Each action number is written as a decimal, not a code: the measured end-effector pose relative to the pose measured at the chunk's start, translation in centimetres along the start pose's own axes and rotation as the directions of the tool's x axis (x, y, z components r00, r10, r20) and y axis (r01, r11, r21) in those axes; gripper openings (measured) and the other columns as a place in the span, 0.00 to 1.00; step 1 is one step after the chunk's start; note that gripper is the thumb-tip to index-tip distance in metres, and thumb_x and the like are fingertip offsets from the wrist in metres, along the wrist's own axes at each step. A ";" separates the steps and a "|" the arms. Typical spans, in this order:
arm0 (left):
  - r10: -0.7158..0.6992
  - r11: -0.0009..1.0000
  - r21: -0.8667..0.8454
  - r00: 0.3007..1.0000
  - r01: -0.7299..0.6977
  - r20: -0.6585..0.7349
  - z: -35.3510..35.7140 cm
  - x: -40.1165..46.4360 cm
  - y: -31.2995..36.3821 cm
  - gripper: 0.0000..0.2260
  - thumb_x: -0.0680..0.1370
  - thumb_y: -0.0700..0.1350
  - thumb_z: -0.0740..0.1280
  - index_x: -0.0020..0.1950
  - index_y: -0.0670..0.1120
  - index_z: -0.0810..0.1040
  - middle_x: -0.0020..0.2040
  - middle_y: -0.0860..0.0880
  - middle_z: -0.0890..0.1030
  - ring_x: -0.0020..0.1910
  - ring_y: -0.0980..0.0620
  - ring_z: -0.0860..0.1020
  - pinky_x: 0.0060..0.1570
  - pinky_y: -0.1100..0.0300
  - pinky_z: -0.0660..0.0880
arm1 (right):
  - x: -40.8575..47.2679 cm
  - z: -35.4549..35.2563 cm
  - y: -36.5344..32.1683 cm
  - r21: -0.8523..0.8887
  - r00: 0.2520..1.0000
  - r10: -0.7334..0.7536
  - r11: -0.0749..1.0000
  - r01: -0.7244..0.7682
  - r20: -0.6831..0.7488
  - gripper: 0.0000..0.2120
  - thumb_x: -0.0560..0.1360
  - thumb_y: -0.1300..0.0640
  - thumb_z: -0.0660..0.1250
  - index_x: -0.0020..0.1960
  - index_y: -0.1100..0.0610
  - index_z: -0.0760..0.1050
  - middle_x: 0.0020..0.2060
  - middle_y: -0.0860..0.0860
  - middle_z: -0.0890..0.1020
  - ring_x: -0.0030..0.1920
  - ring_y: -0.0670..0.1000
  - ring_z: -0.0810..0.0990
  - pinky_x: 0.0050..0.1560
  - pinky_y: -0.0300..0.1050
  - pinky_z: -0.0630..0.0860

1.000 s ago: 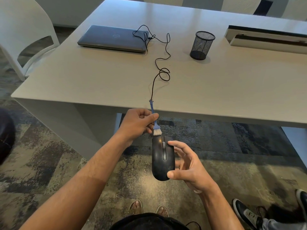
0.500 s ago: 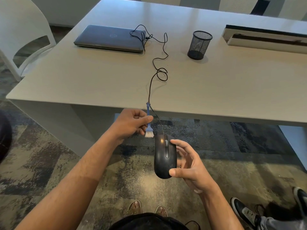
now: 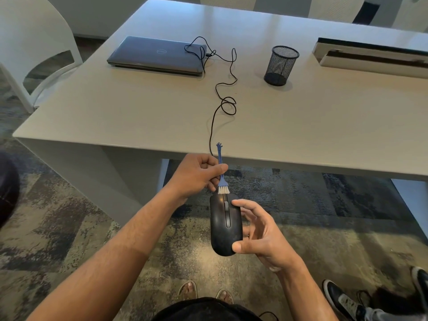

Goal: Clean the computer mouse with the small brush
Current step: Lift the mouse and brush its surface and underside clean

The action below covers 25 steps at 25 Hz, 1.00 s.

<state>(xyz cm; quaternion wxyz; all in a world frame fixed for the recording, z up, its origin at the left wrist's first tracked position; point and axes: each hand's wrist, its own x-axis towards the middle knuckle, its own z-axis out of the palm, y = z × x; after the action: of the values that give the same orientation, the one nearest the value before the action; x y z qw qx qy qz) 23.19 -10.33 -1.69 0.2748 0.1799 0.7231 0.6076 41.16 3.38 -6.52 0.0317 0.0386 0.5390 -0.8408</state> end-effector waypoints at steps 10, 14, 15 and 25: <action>-0.051 0.998 0.044 0.995 0.047 0.083 -1.6 -0.3 0.1 0.09 0.77 0.44 0.74 0.39 0.43 0.80 0.29 0.49 0.80 0.27 0.53 0.77 0.30 0.65 0.76 | 0.0 0.0 0.3 0.021 0.999 -0.032 0.999 0.032 -0.004 0.36 0.61 0.74 0.77 0.66 0.54 0.76 0.68 0.62 0.72 0.53 0.64 0.84 0.48 0.55 0.83; -0.107 0.993 0.052 0.987 0.101 0.119 -2.9 -0.5 -0.3 0.08 0.77 0.44 0.74 0.41 0.41 0.80 0.30 0.47 0.80 0.28 0.53 0.76 0.30 0.64 0.77 | 0.1 -0.3 0.3 0.044 0.998 -0.056 0.997 0.057 -0.021 0.37 0.62 0.74 0.77 0.68 0.54 0.75 0.68 0.61 0.74 0.53 0.62 0.84 0.49 0.54 0.82; -0.113 0.993 0.047 0.987 0.108 0.112 -3.0 -0.5 -0.4 0.08 0.77 0.44 0.74 0.41 0.41 0.80 0.30 0.47 0.80 0.28 0.53 0.77 0.30 0.64 0.77 | 0.1 -0.5 0.3 0.048 0.998 -0.060 0.997 0.061 -0.026 0.37 0.62 0.74 0.77 0.68 0.55 0.75 0.67 0.59 0.75 0.53 0.62 0.84 0.50 0.54 0.82; -0.055 0.979 -0.203 0.991 0.030 -0.118 -1.4 -0.9 -1.1 0.08 0.77 0.41 0.73 0.45 0.37 0.79 0.30 0.47 0.81 0.27 0.54 0.79 0.28 0.65 0.78 | 0.5 -0.3 0.4 0.080 0.998 -0.053 0.995 0.055 -0.032 0.37 0.63 0.74 0.76 0.69 0.55 0.74 0.66 0.57 0.78 0.52 0.60 0.85 0.49 0.51 0.83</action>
<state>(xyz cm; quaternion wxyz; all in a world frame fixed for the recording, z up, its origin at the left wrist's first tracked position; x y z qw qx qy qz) 23.12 -12.13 -2.41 0.2594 0.0978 0.6773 0.6814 40.71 3.48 -7.10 -0.0005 0.0377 0.5058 -0.8618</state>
